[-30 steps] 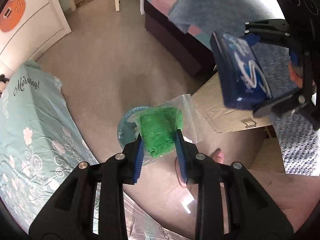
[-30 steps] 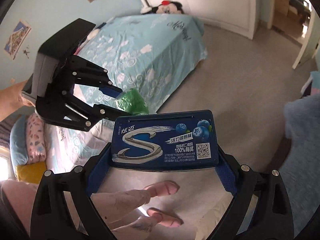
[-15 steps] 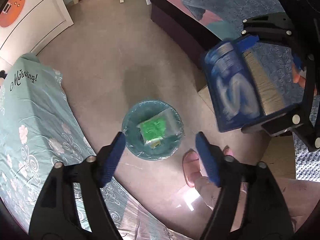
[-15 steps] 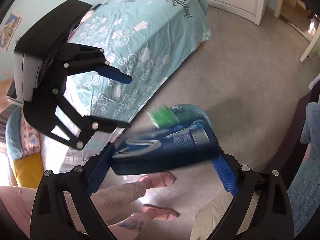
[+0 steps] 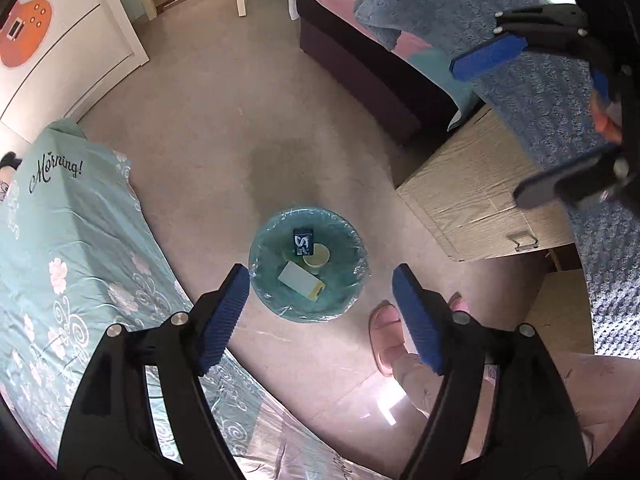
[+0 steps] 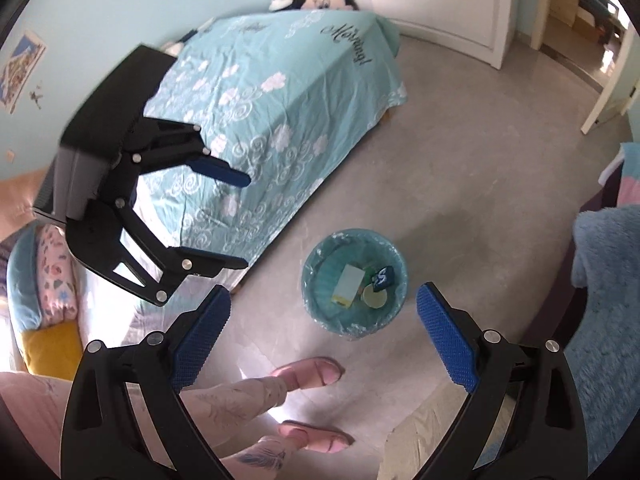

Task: Collect trash
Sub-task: 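Move both open grippers back over the blanket toward the remaining items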

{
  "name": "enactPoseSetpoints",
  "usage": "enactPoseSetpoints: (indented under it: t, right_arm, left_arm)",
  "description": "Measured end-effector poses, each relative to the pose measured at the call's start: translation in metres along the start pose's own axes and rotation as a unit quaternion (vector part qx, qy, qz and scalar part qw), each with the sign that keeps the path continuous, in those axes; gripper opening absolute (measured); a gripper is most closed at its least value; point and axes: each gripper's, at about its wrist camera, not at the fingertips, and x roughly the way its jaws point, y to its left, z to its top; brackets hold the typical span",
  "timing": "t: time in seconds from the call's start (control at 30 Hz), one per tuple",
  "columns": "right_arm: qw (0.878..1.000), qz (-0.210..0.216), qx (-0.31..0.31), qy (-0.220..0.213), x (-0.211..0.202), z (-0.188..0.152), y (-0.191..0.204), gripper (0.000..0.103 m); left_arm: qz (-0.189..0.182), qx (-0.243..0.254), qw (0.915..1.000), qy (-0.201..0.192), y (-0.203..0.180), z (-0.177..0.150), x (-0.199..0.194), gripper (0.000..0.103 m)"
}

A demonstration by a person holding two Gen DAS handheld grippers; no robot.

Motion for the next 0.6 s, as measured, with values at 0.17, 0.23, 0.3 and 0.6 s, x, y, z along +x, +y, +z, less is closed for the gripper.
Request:
enactPoseSetpoints:
  t: [0.17,0.23,0.3,0.6]
  right_arm:
    - [0.999,-0.013,0.016,-0.030,-0.040,-0.013,-0.004,0.093]
    - [0.998,-0.018,0.029,-0.048,-0.062,-0.023,-0.007,0.093]
    - [0.997,-0.023,0.037,-0.066,-0.084,-0.033,-0.009,0.093]
    - [0.984,-0.061,0.095,-0.137,-0.190,-0.101,-0.019,0.094]
  left_arm:
    - [0.005,0.018,0.9997,-0.015,-0.016,0.008,-0.020,0.077]
    - [0.007,0.031,0.9992,-0.022,-0.024,0.013,-0.028,0.080]
    - [0.011,0.049,0.9984,-0.025,-0.036,0.018,-0.036,0.080]
    - [-0.003,0.129,0.9899,-0.058,-0.102,0.055,-0.079,0.086]
